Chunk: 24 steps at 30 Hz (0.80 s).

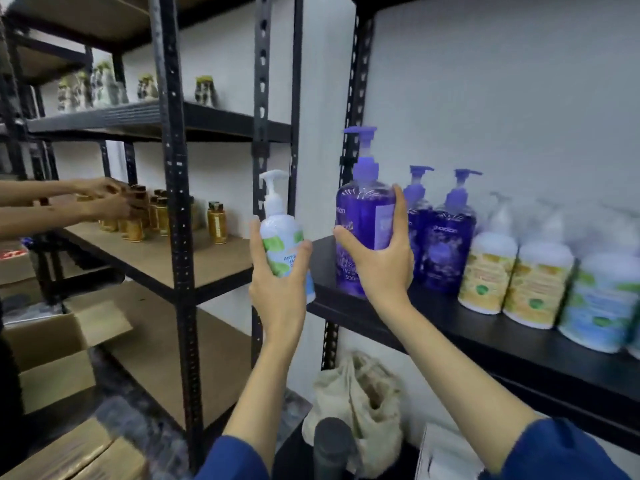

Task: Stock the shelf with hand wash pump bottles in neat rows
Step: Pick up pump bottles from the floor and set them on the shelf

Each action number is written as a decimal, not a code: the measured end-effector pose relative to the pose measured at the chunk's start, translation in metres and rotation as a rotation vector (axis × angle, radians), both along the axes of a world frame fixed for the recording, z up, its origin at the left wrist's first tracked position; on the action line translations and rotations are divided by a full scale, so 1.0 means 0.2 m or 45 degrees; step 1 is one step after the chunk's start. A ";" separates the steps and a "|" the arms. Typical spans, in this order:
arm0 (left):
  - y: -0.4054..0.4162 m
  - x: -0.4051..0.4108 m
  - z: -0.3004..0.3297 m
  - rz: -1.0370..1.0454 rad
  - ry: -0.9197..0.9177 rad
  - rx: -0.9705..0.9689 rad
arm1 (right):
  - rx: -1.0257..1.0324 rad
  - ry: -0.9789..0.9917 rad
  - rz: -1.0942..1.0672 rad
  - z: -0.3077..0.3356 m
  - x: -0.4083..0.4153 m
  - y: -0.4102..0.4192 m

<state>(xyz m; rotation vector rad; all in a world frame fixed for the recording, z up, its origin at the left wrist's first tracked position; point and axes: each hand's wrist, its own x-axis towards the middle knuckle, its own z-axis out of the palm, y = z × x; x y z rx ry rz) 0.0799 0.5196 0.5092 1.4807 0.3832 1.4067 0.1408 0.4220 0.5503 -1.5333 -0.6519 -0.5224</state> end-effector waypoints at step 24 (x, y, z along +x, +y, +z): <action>-0.26 0.56 0.03 -0.294 0.007 0.018 | 0.044 -0.029 -0.122 -0.14 0.44 -0.33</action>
